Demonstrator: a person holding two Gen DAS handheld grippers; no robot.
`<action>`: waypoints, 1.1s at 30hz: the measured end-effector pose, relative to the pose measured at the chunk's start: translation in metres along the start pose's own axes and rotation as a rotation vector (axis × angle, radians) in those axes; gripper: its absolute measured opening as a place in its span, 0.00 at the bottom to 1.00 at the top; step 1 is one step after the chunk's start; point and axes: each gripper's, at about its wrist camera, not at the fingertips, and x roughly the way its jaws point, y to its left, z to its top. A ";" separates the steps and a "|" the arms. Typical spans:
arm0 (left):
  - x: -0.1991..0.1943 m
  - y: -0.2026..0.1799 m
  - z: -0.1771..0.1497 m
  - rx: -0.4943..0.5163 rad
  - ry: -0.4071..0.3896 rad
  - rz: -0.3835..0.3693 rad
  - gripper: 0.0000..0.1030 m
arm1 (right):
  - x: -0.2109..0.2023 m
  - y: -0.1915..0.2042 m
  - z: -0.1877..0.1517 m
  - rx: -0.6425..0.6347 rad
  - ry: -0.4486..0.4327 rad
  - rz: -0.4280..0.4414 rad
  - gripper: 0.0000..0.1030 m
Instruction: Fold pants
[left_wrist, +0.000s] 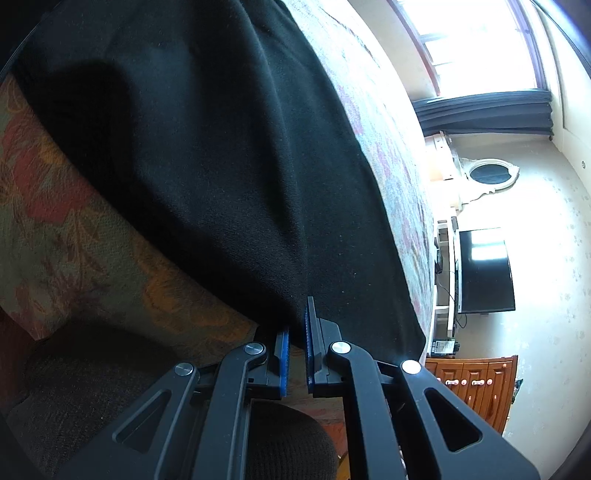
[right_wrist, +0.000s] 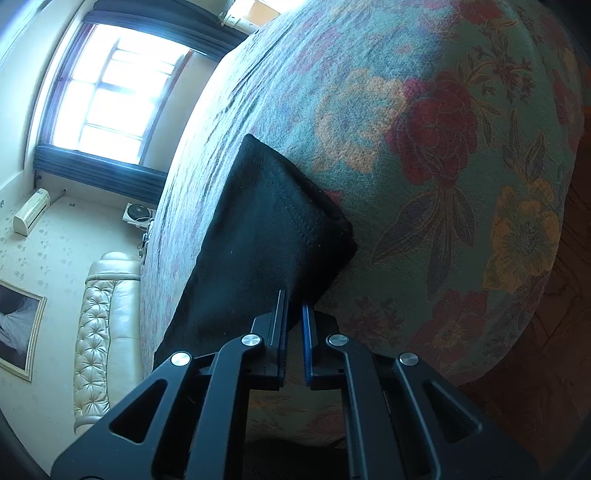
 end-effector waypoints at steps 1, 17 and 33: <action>0.001 -0.003 0.000 0.022 0.001 0.016 0.06 | 0.003 -0.004 0.000 0.016 0.006 0.009 0.06; -0.089 0.060 0.031 -0.060 -0.177 0.036 0.42 | -0.024 -0.023 0.010 0.049 -0.006 -0.017 0.26; -0.116 0.113 0.062 -0.242 -0.343 -0.007 0.50 | -0.001 -0.004 -0.009 0.050 0.048 -0.026 0.37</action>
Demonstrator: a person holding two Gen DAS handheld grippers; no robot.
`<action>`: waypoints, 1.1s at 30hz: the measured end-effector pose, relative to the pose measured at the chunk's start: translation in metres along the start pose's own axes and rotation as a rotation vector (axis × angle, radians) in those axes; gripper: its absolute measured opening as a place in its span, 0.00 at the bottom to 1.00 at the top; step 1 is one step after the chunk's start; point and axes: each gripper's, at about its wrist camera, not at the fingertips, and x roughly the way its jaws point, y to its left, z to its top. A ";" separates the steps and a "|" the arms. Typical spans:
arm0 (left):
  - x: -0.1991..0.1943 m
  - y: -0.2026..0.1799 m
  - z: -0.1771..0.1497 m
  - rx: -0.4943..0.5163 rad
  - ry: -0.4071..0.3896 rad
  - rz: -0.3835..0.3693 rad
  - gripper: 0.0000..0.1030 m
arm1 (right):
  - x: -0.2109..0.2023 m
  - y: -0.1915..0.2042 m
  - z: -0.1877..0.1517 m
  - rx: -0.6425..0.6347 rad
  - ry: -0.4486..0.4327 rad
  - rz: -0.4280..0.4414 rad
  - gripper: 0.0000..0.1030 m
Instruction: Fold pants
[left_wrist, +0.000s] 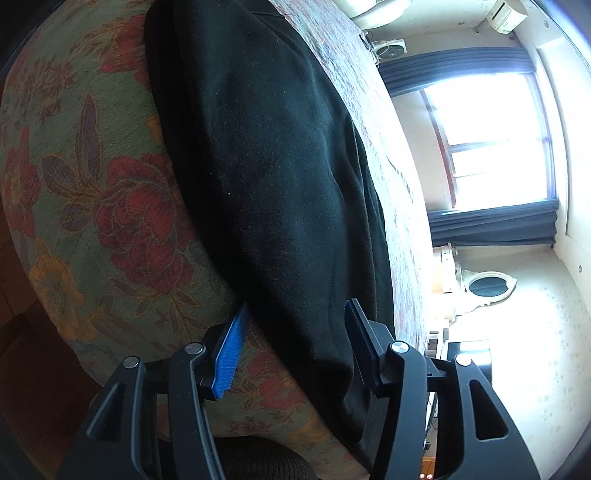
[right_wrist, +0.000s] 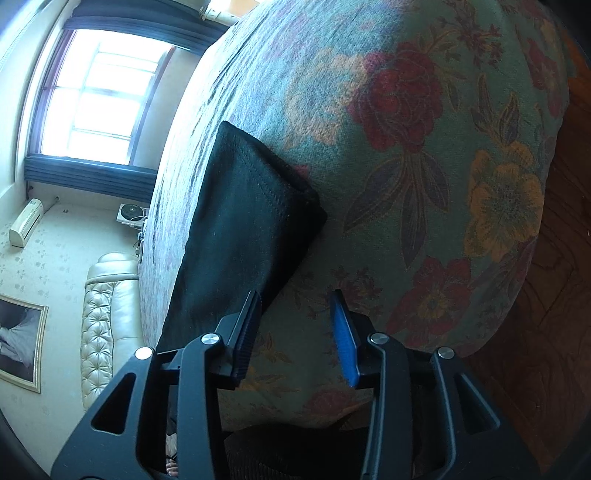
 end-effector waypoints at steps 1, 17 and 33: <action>0.000 -0.002 0.000 0.023 0.001 0.025 0.37 | 0.000 0.001 0.000 -0.005 0.000 -0.002 0.37; -0.008 0.024 0.011 -0.067 0.051 -0.044 0.19 | -0.020 0.019 0.007 -0.058 -0.077 -0.006 0.37; -0.036 -0.061 0.001 0.358 0.067 -0.099 0.85 | -0.020 0.027 0.074 -0.139 -0.066 0.007 0.52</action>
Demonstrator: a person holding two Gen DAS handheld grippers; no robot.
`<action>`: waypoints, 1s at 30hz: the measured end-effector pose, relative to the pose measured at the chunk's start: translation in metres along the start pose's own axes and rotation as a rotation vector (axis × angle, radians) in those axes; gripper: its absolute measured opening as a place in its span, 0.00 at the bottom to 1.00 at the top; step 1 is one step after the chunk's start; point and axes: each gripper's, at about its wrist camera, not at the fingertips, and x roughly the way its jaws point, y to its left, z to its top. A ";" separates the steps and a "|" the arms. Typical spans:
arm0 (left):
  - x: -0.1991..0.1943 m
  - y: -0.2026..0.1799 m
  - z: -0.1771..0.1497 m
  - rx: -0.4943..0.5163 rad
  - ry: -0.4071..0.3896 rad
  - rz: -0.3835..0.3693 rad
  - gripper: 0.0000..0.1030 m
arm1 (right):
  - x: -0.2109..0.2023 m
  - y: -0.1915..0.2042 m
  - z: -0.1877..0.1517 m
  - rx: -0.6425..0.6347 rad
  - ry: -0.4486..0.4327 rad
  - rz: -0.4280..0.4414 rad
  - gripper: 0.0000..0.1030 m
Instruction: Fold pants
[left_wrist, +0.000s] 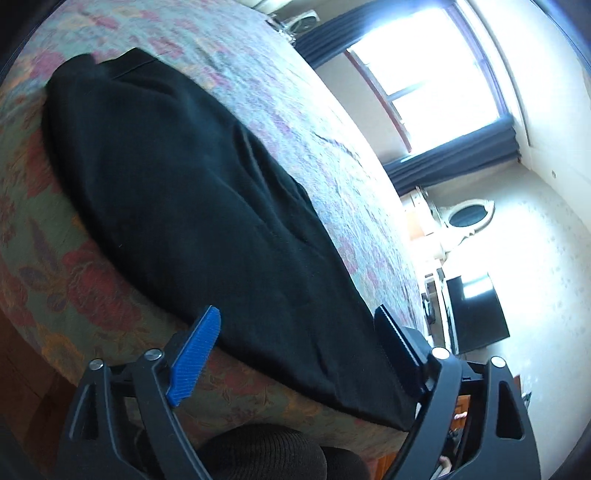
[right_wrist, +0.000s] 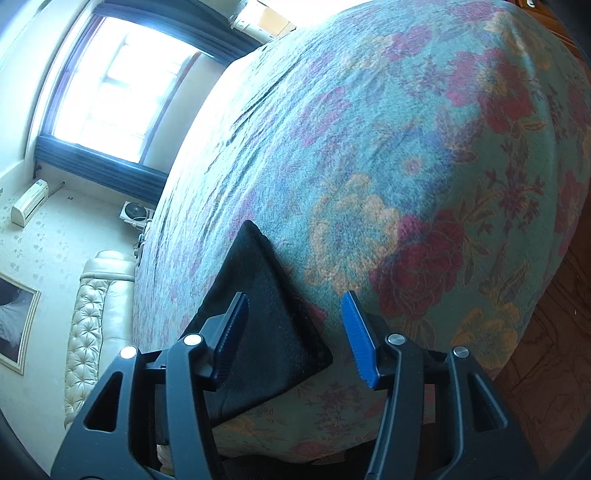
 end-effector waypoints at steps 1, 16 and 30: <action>0.005 -0.008 0.001 0.045 0.021 0.000 0.85 | 0.003 0.001 0.006 -0.017 0.014 0.014 0.55; 0.042 -0.020 -0.019 0.100 0.141 -0.034 0.85 | 0.047 0.002 0.033 -0.093 0.283 0.174 0.69; 0.058 -0.030 -0.026 0.124 0.185 -0.037 0.85 | 0.064 0.004 0.046 -0.111 0.400 0.232 0.35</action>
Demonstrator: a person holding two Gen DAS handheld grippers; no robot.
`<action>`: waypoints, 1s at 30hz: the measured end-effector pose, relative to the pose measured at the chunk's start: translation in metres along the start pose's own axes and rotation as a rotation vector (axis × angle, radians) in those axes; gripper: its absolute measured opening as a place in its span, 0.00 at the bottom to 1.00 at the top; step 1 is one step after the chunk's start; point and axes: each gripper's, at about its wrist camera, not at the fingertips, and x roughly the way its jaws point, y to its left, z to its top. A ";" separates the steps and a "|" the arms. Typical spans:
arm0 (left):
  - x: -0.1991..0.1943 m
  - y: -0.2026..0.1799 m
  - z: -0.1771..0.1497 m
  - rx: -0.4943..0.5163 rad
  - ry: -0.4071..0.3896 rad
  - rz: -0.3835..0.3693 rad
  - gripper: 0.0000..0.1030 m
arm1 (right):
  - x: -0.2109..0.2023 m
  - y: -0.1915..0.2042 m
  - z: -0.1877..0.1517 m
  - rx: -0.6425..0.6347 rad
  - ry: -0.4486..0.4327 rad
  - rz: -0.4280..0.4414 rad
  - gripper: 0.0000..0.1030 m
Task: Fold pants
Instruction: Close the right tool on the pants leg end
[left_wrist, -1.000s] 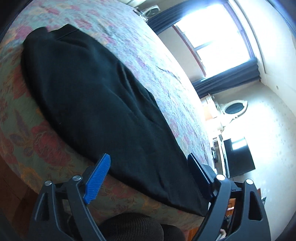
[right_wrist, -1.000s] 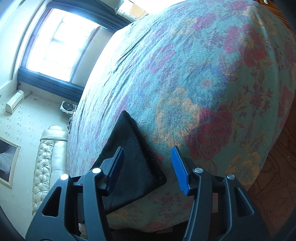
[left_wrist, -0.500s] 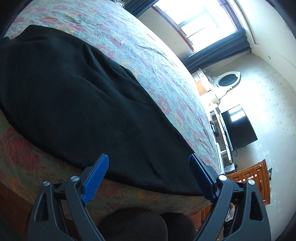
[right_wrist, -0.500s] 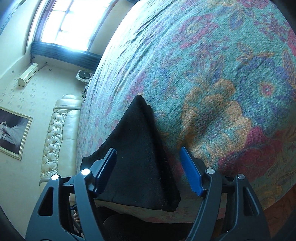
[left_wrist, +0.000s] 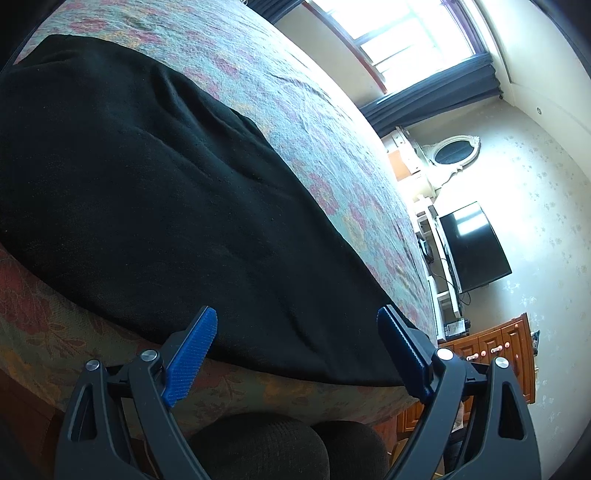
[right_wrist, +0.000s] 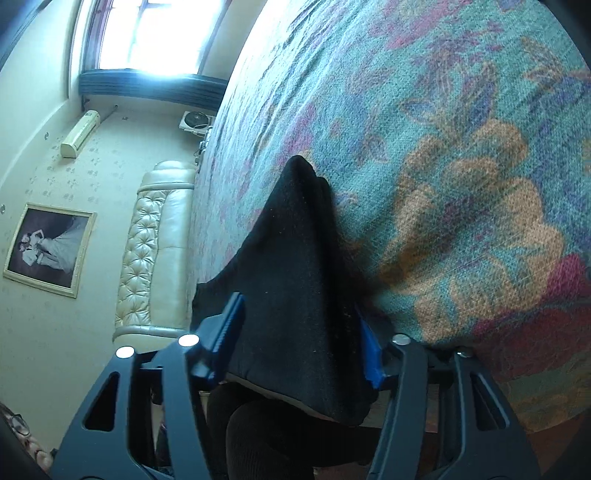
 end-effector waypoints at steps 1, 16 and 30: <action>0.002 -0.001 0.000 0.004 0.004 0.003 0.85 | 0.002 0.003 -0.002 -0.016 0.006 -0.041 0.12; 0.020 -0.008 0.001 0.015 0.053 -0.015 0.85 | -0.007 0.096 -0.025 -0.097 -0.085 -0.137 0.11; 0.028 -0.015 -0.002 0.135 0.102 0.067 0.85 | 0.042 0.231 -0.064 -0.356 -0.132 -0.419 0.11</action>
